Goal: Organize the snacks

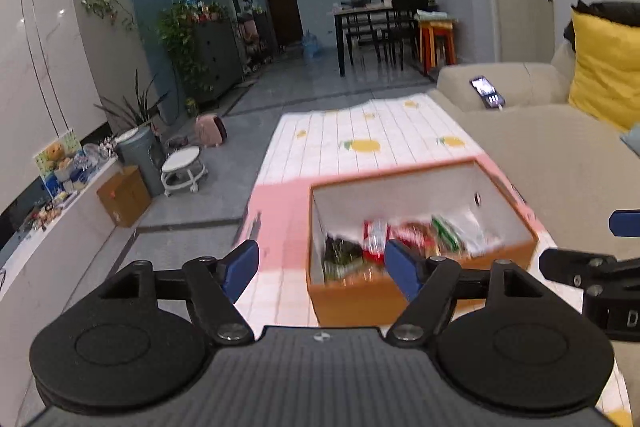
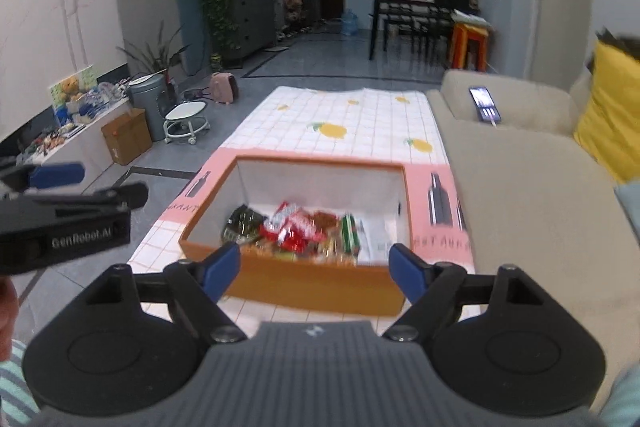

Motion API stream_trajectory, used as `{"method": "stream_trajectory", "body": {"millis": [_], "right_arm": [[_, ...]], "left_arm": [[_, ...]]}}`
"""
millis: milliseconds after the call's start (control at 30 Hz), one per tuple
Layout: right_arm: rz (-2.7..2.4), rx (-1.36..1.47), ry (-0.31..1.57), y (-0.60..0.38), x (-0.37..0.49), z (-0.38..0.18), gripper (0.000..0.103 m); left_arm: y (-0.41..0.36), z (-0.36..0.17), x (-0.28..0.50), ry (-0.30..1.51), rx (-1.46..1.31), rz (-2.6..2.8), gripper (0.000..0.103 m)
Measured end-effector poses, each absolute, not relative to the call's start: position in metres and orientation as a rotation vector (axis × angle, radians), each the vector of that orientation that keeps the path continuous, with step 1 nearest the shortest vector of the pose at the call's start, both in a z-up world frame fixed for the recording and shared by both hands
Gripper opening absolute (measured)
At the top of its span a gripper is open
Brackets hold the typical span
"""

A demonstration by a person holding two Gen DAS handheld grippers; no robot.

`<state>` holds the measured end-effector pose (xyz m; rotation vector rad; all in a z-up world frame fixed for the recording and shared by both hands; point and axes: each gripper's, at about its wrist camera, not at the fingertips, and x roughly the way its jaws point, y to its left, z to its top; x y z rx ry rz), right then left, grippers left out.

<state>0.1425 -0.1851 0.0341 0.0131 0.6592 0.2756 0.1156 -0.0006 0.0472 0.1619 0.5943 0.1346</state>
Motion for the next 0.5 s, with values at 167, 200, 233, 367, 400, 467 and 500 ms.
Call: {"method": "stream_trajectory", "body": {"millis": [167,200,233,367,400,467,500], "right_arm": [[0.269,0.07,0.664,-0.187,0.116,0.019,0.079],[0.266,0.073,0.659,-0.187,0.113,0.017,0.079],[0.268,0.073,0.655,-0.187,0.109,0.015,0.079],[0.257,0.047,0.635,-0.182,0.107,0.005,0.08],[0.254,0.042,0.633,-0.181,0.108,0.003,0.08],[0.252,0.033,0.636,-0.18,0.109,-0.001,0.08],[0.251,0.03,0.64,-0.18,0.111,-0.002,0.08]], "left_arm": [[-0.007,0.03,0.103,0.643,0.14,0.108,0.084],[-0.008,0.026,0.103,0.658,0.136,0.103,0.084],[-0.008,0.022,0.102,0.668,0.131,0.101,0.084],[-0.01,0.007,0.094,0.714,0.11,0.092,0.084],[-0.011,0.005,0.093,0.721,0.108,0.094,0.084],[-0.01,0.002,0.096,0.729,0.109,0.097,0.084],[-0.01,0.001,0.097,0.733,0.108,0.099,0.084]]}}
